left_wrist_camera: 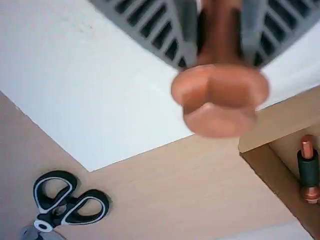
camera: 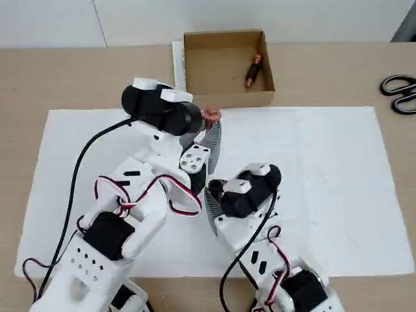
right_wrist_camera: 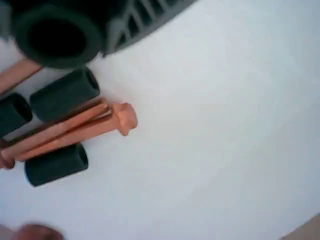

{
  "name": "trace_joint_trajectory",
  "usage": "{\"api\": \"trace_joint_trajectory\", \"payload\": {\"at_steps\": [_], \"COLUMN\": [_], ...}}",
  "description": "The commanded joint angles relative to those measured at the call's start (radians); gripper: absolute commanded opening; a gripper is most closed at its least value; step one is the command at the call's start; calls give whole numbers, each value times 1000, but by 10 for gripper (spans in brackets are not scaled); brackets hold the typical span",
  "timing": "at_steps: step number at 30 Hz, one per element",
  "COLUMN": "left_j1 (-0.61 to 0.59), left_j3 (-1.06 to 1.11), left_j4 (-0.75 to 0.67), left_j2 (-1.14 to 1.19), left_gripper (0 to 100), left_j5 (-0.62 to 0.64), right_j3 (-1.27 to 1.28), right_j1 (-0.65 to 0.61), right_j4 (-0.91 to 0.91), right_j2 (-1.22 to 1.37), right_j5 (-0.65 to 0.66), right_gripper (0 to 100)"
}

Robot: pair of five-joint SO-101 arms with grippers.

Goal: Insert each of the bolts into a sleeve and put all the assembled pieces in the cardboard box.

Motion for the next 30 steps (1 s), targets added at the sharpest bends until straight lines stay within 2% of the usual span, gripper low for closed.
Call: {"api": "trace_joint_trajectory", "payload": {"at_steps": [1, 12, 15, 23, 30], "left_j1": [5, 21, 20, 18, 15], "left_j3": [-8, -12, -2, 134, 232], "left_j4": [-26, 58, 78, 74, -63], "left_j2": [-25, -31, -77, -229, -270], "left_gripper": [6, 6, 6, 6, 6], "left_j5": [9, 114, 163, 183, 233], "right_j3": [-8, -12, -9, -8, -8], "right_j1": [-8, -4, -4, 36, 39], "right_j4": [-27, -30, -51, -59, -59], "right_j2": [-10, -10, -10, -10, -10], "right_j5": [34, 34, 32, 31, -54], "right_gripper": [4, 4, 4, 4, 4]}}
